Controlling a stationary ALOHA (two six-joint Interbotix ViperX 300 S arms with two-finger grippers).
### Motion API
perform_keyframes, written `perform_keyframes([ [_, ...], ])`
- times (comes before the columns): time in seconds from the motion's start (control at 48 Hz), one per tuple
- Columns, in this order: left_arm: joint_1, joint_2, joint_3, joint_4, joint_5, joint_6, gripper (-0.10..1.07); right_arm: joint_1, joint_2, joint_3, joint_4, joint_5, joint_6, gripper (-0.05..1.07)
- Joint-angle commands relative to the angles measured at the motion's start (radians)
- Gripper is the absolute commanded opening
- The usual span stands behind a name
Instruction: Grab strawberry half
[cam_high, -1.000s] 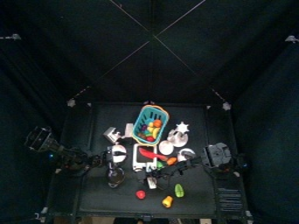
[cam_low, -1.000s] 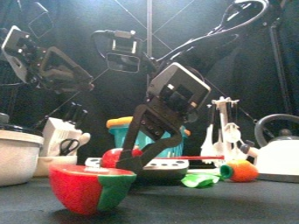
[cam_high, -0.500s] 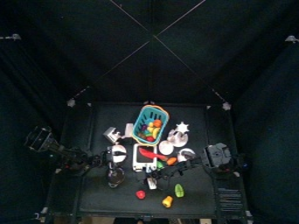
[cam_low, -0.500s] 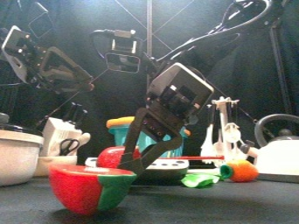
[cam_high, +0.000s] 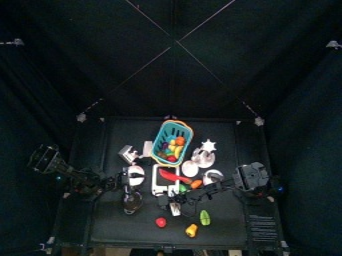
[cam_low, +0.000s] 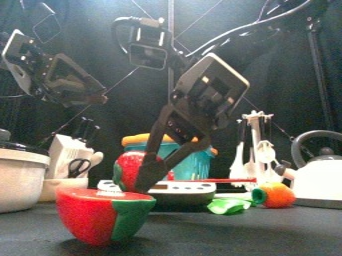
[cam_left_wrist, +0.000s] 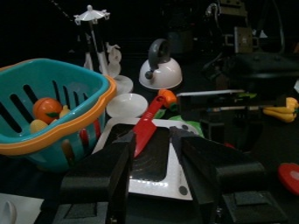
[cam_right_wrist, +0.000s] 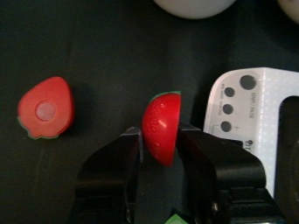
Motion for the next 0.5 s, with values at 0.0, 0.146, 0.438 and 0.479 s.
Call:
perform_keyframes([
  [0.0,-0.002,-0.005,-0.009,0.002,-0.003,0.000,0.77,-0.005,-0.100,0.008,-0.011,-0.023,-0.002,0.68],
  [0.146,-0.002,-0.003,-0.011,0.002,-0.005,0.000,0.77,-0.038,-0.179,0.035,-0.043,-0.032,-0.003,0.68],
  [0.438,-0.002,-0.003,-0.012,0.003,-0.003,0.000,0.77,-0.184,-0.304,0.086,-0.109,-0.087,0.003,0.68],
  [0.479,-0.003,-0.003,-0.014,0.003,-0.005,0.000,0.77,-0.198,-0.313,0.095,-0.110,-0.106,0.000,0.68],
])
